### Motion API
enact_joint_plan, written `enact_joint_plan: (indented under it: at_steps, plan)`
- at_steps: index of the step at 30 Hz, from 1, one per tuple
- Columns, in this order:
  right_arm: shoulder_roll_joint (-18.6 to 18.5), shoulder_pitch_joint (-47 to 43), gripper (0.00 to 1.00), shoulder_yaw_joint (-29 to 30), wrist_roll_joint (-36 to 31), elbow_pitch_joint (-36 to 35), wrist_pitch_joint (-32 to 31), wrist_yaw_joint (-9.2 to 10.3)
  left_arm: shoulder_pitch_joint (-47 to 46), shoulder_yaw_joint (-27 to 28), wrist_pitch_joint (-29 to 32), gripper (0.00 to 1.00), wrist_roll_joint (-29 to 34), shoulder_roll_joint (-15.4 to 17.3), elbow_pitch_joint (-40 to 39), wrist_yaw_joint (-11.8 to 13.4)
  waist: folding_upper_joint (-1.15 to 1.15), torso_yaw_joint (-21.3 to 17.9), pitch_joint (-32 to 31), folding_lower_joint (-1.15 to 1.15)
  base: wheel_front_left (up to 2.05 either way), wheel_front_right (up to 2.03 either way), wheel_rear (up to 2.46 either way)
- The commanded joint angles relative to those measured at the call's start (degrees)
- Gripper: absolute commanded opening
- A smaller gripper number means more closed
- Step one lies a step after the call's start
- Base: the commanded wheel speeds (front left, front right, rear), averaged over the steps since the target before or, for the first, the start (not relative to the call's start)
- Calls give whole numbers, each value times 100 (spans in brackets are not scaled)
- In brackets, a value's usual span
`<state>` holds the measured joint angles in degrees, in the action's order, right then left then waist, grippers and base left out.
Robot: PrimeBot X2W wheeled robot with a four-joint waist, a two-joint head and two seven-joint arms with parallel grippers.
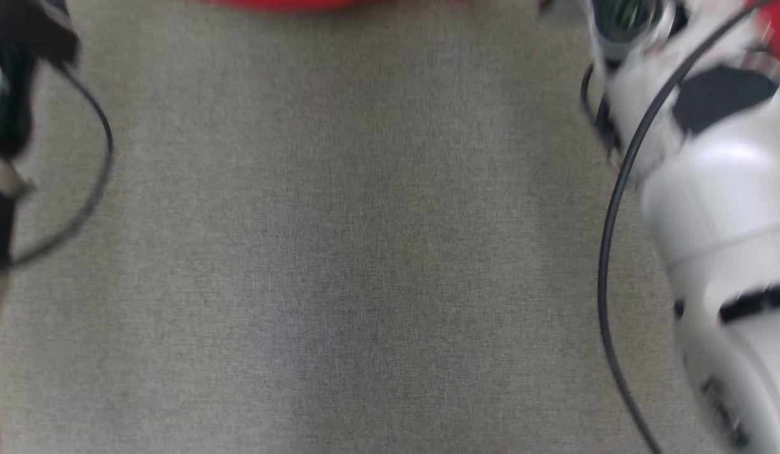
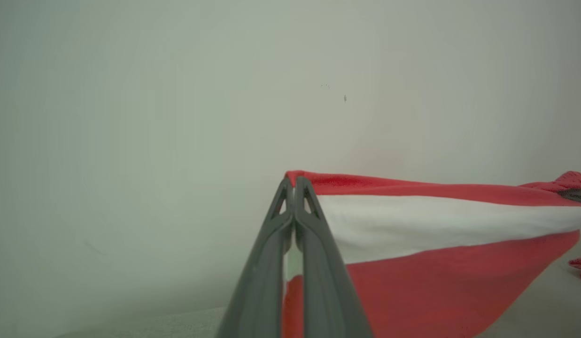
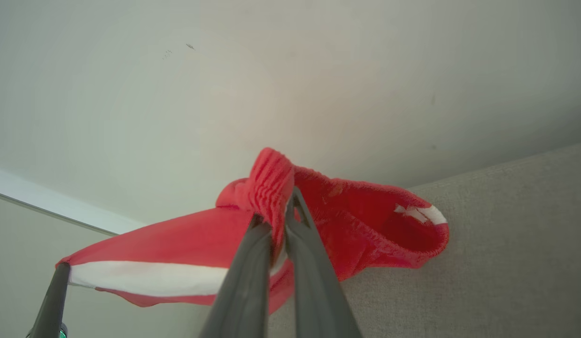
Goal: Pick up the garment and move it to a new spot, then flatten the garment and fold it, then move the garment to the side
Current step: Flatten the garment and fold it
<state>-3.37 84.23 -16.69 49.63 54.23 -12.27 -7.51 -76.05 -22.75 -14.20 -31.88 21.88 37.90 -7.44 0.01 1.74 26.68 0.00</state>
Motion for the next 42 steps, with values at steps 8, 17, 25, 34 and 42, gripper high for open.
enact_joint_plan:
  at_steps: [8, 17, 25, 34, 42]
  plan:
    - [-526, -2833, 0, -448, 854, -1704, -10, 5, 2761, 453, -105, 0, -288, 9, -1469, 426, -1, -96, -1021, 0, 0, 0, 0]
    - [-1034, -5447, 0, -429, 803, -3365, 180, 6, 5315, 716, -109, 0, 39, -309, -3051, 953, -1, -51, -1605, 0, 0, 0, 0]
    - [-1099, -6994, 0, -229, 154, -4473, 217, 6, 6787, 761, -109, 0, 499, -579, -3548, 1206, -1, 2, -1959, 0, 0, 0, 0]
    - [-678, -8462, 0, 455, -101, -5229, -268, 7, 7733, 1026, -110, 0, 804, -783, -3742, 1270, -1, 126, -2220, 0, 0, 0, 0]
    - [-270, -9172, 0, 784, -456, -5770, -940, 7, 8026, 1248, -110, 0, 980, -978, -3553, 1134, -1, 182, -2226, 0, 0, 0, 0]
